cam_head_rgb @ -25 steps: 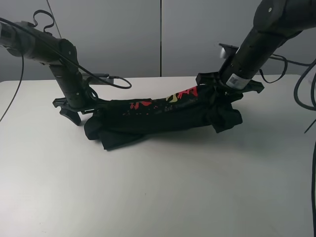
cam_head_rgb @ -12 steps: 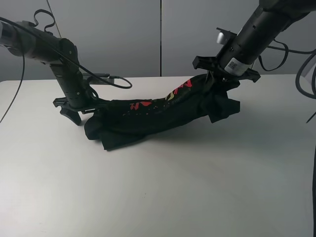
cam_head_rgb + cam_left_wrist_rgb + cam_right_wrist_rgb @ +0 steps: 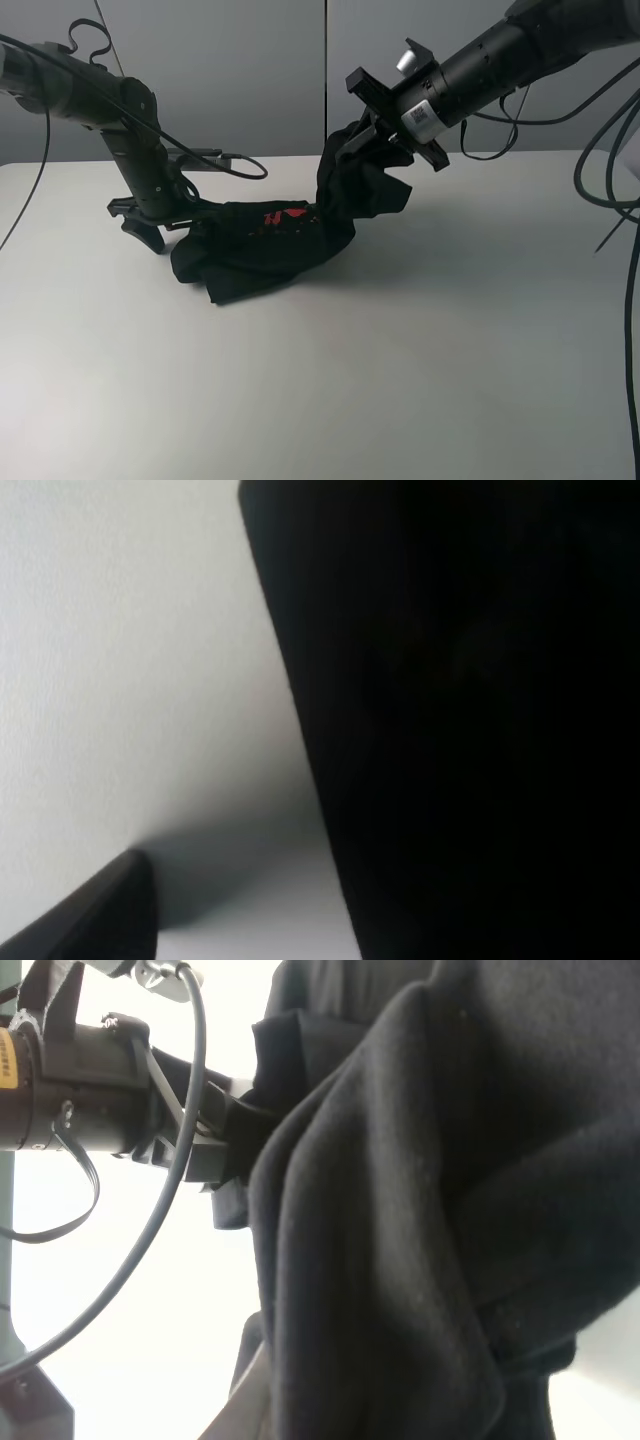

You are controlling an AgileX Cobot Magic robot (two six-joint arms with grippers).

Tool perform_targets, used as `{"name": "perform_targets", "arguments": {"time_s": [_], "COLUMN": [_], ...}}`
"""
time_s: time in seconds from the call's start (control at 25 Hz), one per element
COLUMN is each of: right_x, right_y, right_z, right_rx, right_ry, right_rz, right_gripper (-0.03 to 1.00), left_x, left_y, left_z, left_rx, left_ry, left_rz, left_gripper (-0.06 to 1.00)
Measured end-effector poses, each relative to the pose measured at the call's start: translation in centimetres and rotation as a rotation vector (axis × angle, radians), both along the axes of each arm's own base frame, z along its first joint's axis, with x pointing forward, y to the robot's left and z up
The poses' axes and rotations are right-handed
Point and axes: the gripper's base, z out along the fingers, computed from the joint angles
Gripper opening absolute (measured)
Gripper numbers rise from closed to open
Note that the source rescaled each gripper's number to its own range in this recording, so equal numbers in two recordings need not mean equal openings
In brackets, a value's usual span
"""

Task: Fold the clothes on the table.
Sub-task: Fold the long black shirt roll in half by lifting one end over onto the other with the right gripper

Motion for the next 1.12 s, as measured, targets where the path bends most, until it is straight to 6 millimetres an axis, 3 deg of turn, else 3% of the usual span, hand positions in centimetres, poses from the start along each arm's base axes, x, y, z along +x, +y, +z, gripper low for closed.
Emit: {"name": "perform_targets", "arguments": {"time_s": [0.24, 0.44, 0.76, 1.12], "right_x": [-0.5, 0.0, 1.1, 0.8], "right_y": [4.0, 5.5, 7.8, 10.1], "right_z": [-4.1, -7.5, -9.3, -11.7], "right_rx": [0.031, 0.073, 0.122, 0.130], "right_ry": [0.036, 0.057, -0.008, 0.021], "right_rz": [0.070, 0.040, 0.017, 0.034], "right_gripper": [0.19, 0.19, 0.19, 0.19], "left_x": [0.0, 0.0, 0.0, 0.0], "left_y": [0.0, 0.0, 0.0, 0.0], "left_z": [0.0, 0.0, 0.0, 0.0], "left_rx": [0.000, 0.000, 0.000, 0.000], "left_ry": [0.000, 0.000, 0.000, 0.000], "left_rz": [0.000, 0.000, 0.000, 0.000], "left_gripper": [0.99, 0.99, 0.99, 0.99]}}
